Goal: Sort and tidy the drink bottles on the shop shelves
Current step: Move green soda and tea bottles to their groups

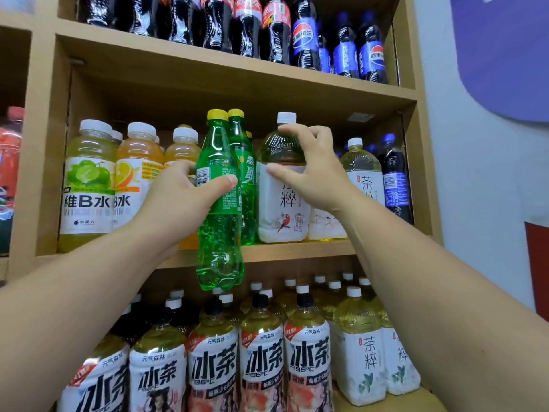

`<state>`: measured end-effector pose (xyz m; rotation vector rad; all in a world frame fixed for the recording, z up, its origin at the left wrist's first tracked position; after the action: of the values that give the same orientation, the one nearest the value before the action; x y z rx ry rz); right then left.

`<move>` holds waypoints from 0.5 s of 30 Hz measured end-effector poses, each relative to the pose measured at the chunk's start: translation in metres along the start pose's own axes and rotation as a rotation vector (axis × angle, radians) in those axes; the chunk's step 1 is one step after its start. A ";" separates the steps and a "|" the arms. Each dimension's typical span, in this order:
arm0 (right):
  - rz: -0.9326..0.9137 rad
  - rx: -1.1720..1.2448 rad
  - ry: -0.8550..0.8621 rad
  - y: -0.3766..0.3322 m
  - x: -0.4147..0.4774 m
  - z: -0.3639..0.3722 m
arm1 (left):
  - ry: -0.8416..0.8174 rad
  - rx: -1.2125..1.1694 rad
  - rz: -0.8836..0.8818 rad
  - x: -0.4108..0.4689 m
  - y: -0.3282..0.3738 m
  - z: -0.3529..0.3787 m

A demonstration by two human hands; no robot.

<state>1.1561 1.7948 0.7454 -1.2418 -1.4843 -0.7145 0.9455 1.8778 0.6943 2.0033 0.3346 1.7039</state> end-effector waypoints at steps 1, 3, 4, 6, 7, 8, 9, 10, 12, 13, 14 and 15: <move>-0.011 0.001 0.042 -0.004 -0.005 -0.001 | 0.006 0.000 0.002 -0.001 0.001 0.000; -0.030 -0.048 0.132 -0.012 -0.013 0.002 | 0.018 -0.001 0.007 -0.001 0.002 -0.001; -0.034 -0.065 0.165 -0.014 -0.016 0.005 | 0.020 -0.001 0.010 -0.002 0.003 -0.001; -0.033 -0.070 0.206 -0.018 -0.019 0.008 | 0.027 -0.005 0.019 -0.003 0.005 -0.001; -0.029 -0.062 0.216 -0.019 -0.020 0.010 | 0.031 -0.008 0.022 -0.004 0.005 0.000; -0.024 -0.052 0.230 -0.019 -0.021 0.011 | 0.032 -0.015 0.028 -0.005 0.006 0.000; -0.018 -0.037 0.249 -0.018 -0.023 0.010 | 0.032 -0.022 0.032 -0.006 0.007 0.000; -0.014 -0.018 0.274 -0.018 -0.025 0.009 | 0.032 -0.028 0.036 -0.006 0.008 0.000; -0.021 0.019 0.323 -0.017 -0.030 0.004 | 0.026 -0.034 0.042 -0.005 0.012 -0.001; -0.027 0.037 0.345 -0.017 -0.032 0.000 | 0.024 -0.035 0.050 -0.004 0.016 -0.002; -0.031 0.058 0.365 -0.017 -0.034 -0.006 | 0.023 -0.034 0.061 -0.002 0.019 -0.003; -0.035 0.078 0.381 -0.017 -0.036 -0.013 | 0.021 -0.034 0.075 -0.001 0.024 -0.004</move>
<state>1.1420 1.7665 0.7186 -0.9598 -1.2087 -0.8551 0.9388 1.8582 0.7060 1.9979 0.2391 1.7650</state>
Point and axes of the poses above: each hand's wrist, its own x-axis towards the middle knuckle, its own z-axis out of the palm, y = z × x, the point moved 6 cm from there along x, towards the middle knuckle, and after that the axes turned 5 degrees about z, right-handed, at the moved point
